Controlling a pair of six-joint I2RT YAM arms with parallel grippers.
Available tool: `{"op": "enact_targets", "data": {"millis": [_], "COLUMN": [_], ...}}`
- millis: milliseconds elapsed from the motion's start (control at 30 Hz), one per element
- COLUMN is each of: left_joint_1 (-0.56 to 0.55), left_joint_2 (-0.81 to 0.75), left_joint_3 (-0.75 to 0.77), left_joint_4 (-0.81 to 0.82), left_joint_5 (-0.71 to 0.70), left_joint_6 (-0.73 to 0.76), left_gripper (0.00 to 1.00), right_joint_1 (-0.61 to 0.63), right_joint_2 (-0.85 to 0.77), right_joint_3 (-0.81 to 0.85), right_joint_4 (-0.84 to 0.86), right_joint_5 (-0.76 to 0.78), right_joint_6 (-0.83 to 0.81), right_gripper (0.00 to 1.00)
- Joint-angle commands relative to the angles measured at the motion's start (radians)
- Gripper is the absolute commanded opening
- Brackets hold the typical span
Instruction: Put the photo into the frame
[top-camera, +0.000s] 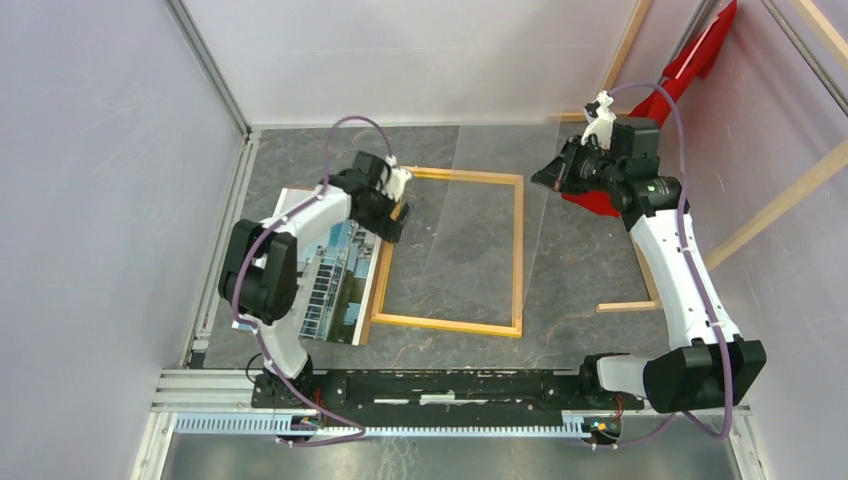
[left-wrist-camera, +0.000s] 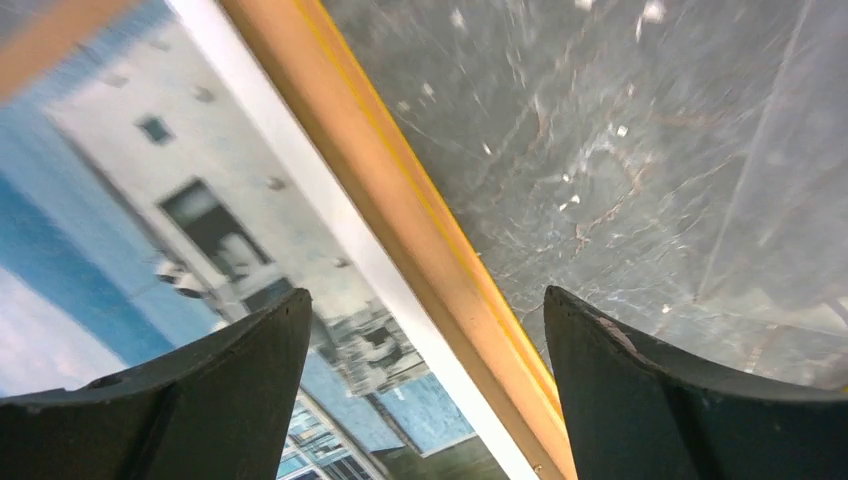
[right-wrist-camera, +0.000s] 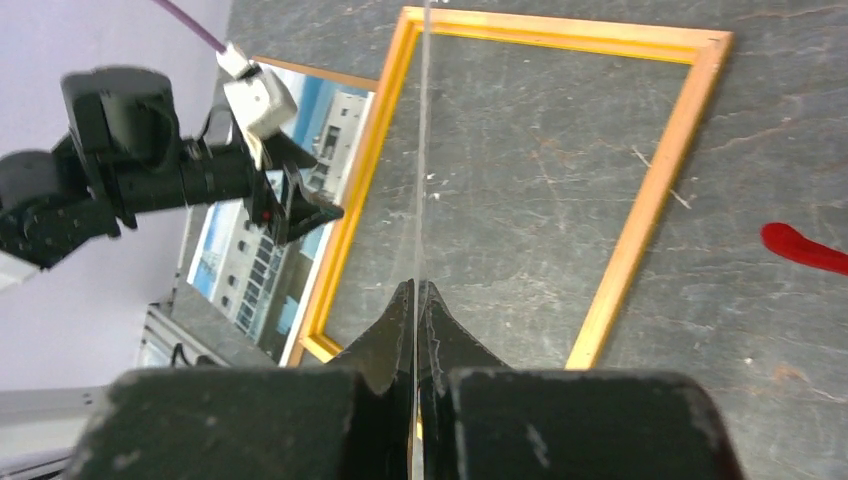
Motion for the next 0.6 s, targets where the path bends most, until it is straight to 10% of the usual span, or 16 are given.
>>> {"op": "enact_targets", "data": {"millis": [0,567], "left_joint_1": [0.143,0.382], "left_joint_2": [-0.098,-0.149], "left_joint_3": [0.195,0.174], "left_joint_4": [-0.145,-0.086], "left_joint_5": [0.216,-0.007], "left_joint_6": [-0.05,-0.043], "left_gripper": [0.92,0.92], "right_joint_1": [0.017,0.041], "right_joint_2": [-0.009,-0.072], "right_joint_3": [0.079,-0.127], "right_joint_4": [0.073,0.577], "right_joint_5": [-0.109,-0.432], "right_joint_6": [0.068,0.552], "right_gripper": [0.0,0.0]}}
